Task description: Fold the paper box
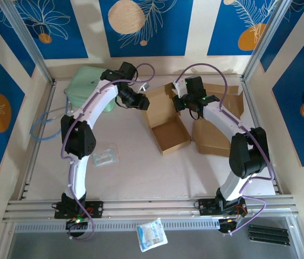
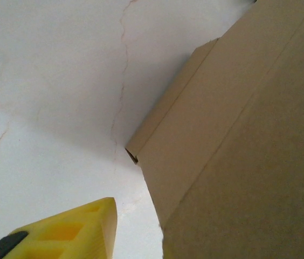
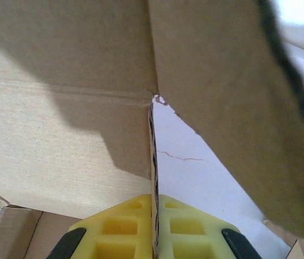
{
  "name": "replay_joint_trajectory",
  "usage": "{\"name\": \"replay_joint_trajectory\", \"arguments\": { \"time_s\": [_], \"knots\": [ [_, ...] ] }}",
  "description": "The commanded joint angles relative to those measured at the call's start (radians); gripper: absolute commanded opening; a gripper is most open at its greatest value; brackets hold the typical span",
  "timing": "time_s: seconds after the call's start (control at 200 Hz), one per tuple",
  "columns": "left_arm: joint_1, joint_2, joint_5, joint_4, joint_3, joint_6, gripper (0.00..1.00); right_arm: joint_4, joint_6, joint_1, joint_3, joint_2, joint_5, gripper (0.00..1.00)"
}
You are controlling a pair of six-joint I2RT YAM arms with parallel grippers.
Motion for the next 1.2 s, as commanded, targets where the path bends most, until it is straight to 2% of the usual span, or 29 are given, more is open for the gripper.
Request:
{"name": "replay_joint_trajectory", "arguments": {
  "time_s": [0.0, 0.31, 0.4, 0.52, 0.61, 0.765, 0.85, 0.925, 1.01, 1.085, 1.146, 1.196],
  "knots": [
    [-0.016, -0.021, -0.047, -0.038, -0.021, -0.006, 0.37, -0.011, 0.029, 0.005, 0.033, -0.026, 0.033, 0.07],
    [-0.018, -0.045, -0.163, 0.016, -0.021, -0.015, 0.08, -0.003, 0.133, 0.009, 0.01, -0.033, 0.022, 0.11],
    [-0.018, -0.056, -0.202, 0.053, -0.019, -0.001, 0.06, -0.011, 0.161, 0.009, -0.003, -0.05, -0.017, 0.17],
    [-0.018, -0.067, -0.215, 0.09, -0.021, 0.047, 0.04, -0.061, 0.168, -0.007, -0.011, -0.088, -0.046, 0.36],
    [-0.018, -0.066, -0.217, 0.088, -0.014, 0.075, 0.04, -0.174, 0.125, -0.05, 0.028, -0.112, -0.112, 0.45],
    [-0.025, -0.069, -0.218, 0.085, -0.021, 0.112, 0.04, -0.311, 0.005, -0.138, 0.085, -0.136, -0.231, 0.82],
    [-0.03, -0.07, -0.234, 0.087, -0.024, 0.127, 0.04, -0.368, -0.051, -0.149, 0.14, -0.113, -0.277, 0.9],
    [-0.034, -0.071, -0.241, 0.089, -0.023, 0.134, 0.04, -0.446, -0.097, -0.143, 0.231, -0.06, -0.344, 0.93],
    [-0.034, -0.075, -0.245, 0.095, -0.023, 0.139, 0.04, -0.507, -0.112, -0.124, 0.334, 0.013, -0.362, 0.92],
    [-0.036, -0.075, -0.256, 0.101, -0.021, 0.139, 0.04, -0.559, -0.107, -0.111, 0.424, 0.088, -0.352, 0.83],
    [-0.037, -0.075, -0.262, 0.104, -0.016, 0.136, 0.04, -0.616, -0.095, -0.106, 0.497, 0.148, -0.338, 0.69],
    [-0.037, -0.075, -0.264, 0.107, -0.011, 0.13, 0.04, -0.656, -0.08, -0.102, 0.54, 0.186, -0.312, 0.63]
  ]
}}
